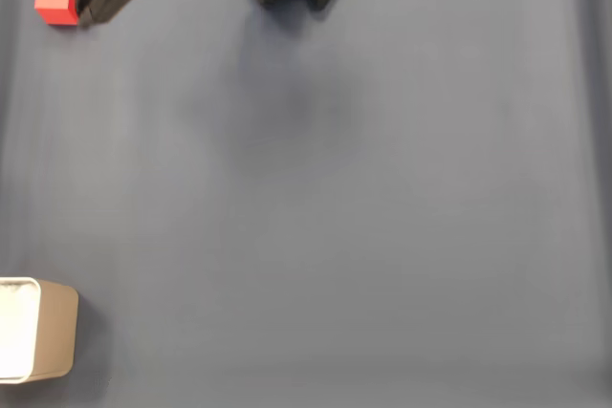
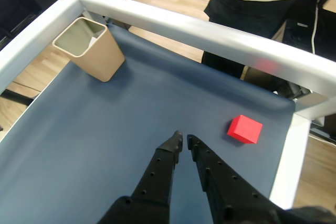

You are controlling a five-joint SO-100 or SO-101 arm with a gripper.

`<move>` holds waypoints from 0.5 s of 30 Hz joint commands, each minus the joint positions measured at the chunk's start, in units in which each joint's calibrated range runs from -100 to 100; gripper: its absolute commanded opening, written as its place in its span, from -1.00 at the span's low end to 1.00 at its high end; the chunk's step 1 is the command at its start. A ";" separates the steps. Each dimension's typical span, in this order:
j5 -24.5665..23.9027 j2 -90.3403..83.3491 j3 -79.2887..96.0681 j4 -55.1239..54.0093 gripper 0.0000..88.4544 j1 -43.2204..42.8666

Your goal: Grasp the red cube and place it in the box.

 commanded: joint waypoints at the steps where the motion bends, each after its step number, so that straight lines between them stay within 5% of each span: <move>1: -0.10 0.43 -2.75 1.01 -1.00 4.55; 15: 0.44 5.37 -3.11 0.93 -1.00 14.49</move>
